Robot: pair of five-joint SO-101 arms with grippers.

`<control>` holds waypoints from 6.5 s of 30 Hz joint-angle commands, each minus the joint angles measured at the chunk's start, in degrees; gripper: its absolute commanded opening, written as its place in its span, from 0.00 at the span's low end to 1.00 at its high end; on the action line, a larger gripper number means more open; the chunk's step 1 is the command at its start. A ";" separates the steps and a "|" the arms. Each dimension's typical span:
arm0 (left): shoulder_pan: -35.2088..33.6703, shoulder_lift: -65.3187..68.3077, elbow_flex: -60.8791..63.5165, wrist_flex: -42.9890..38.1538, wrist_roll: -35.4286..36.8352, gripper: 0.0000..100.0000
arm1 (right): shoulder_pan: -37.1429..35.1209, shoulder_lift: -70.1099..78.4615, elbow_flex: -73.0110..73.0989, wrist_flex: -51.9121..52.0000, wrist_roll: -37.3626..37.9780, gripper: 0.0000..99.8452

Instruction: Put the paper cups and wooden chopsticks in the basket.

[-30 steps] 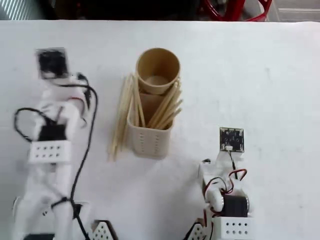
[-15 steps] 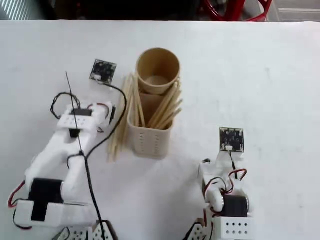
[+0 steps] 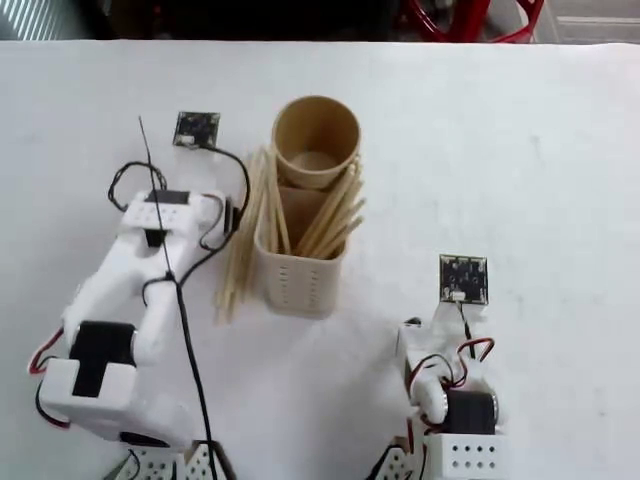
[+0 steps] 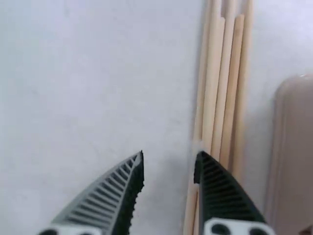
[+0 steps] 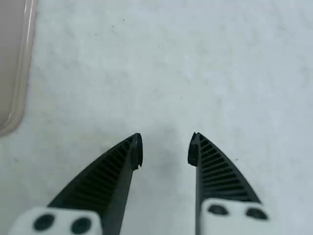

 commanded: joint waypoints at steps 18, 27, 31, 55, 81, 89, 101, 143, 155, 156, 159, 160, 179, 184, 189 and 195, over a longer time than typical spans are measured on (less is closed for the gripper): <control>2.68 -0.31 -3.08 0.62 -1.32 0.25 | -0.13 -0.48 0.53 0.40 0.44 0.16; 3.38 0.04 -2.73 0.35 -1.76 0.25 | -0.13 -0.48 0.53 0.40 0.44 0.16; 5.85 0.13 -2.64 0.44 -3.96 0.25 | -0.13 -0.48 0.53 0.40 0.44 0.16; -2.51 6.81 -10.11 7.65 0.26 0.25 | -0.13 -0.48 0.53 0.40 0.44 0.16; -1.01 2.86 -5.71 -3.08 -7.30 0.12 | -0.13 -0.48 0.53 0.40 0.44 0.16; -0.84 11.21 -14.51 4.04 -7.38 0.12 | -0.13 -0.48 0.53 0.40 0.44 0.16; -0.92 25.71 -35.78 24.62 -7.38 0.12 | -0.13 -0.48 0.53 0.40 0.44 0.16; 26.68 -59.82 -12.04 -3.34 -13.19 0.02 | -0.31 -0.48 0.53 0.40 0.44 0.16; 36.53 -59.74 -9.49 -4.75 -16.62 0.02 | -0.31 -0.48 0.53 0.40 0.44 0.16; 36.53 -59.74 -8.88 -4.75 -16.62 0.02 | -0.22 -0.48 0.53 0.40 0.44 0.16; 36.44 -59.74 -7.91 -4.75 -16.62 0.03 | -0.22 -0.48 0.53 0.40 0.44 0.16; 36.44 -59.74 -7.91 -4.75 -16.62 0.03 | -0.22 -0.48 0.53 0.40 0.44 0.16; 32.92 -59.74 -7.56 -4.31 -13.45 0.09 | -0.22 -0.48 0.53 0.40 0.44 0.16; 25.80 -60.18 -7.56 -0.62 -13.36 0.09 | -0.57 -0.48 0.53 0.40 0.44 0.16; 3.30 -59.82 -0.97 -0.70 -9.14 0.09 | -0.57 -0.48 0.53 0.40 0.44 0.16; -7.87 -59.74 27.43 -21.89 -1.49 0.09 | -0.22 -0.48 0.53 0.40 0.44 0.16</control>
